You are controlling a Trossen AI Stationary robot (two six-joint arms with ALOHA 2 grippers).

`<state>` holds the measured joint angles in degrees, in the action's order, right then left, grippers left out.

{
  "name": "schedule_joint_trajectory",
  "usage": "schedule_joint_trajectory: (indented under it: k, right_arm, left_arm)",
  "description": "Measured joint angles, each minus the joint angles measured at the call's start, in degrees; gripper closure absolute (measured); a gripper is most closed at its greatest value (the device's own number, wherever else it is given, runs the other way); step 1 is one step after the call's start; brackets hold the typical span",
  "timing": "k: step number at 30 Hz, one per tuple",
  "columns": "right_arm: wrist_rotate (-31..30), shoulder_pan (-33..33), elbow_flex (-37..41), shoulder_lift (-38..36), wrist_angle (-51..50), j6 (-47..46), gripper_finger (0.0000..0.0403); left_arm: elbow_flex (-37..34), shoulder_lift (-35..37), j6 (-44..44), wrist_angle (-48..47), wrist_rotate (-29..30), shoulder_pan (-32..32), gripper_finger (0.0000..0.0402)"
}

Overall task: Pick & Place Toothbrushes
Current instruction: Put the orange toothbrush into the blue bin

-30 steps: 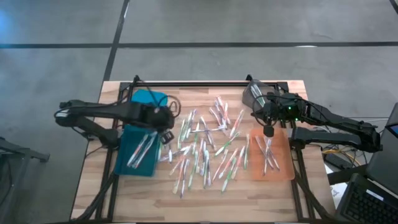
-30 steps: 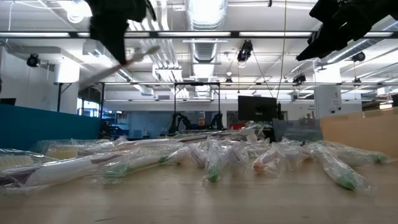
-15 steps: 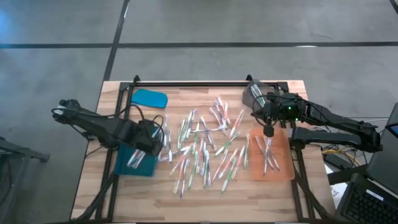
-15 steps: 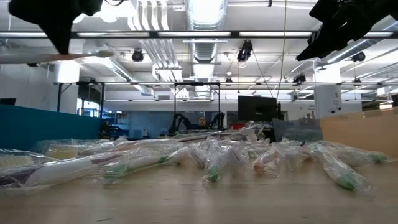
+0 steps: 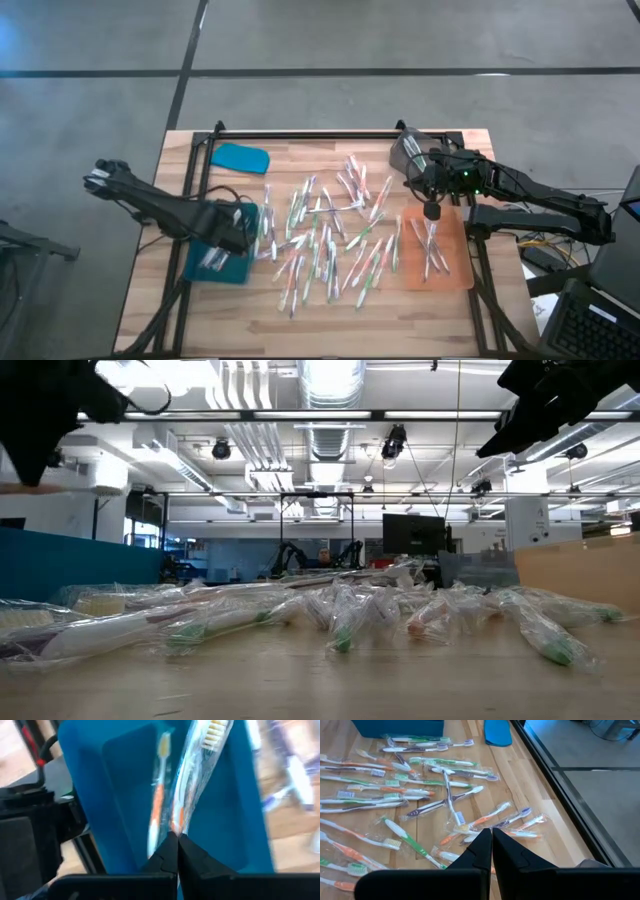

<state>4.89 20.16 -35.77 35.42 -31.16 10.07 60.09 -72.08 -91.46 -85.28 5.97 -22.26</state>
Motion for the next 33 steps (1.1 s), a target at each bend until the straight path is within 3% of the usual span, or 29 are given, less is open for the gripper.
schedule_joint_trajectory:
  k: [15, 33]
  right_arm:
    - [0.01, 0.00, 0.00, 0.00, 0.00, 0.00, 0.0394]
    - [0.00, 0.00, 0.00, 0.00, 0.00, 0.00, 0.0394]
  left_arm:
    - [-15.69, 3.91, 1.18, 12.18, -3.73, 2.49, 0.0401]
    - [-22.32, 4.88, 12.30, 21.94, -3.67, 10.76, 0.0398]
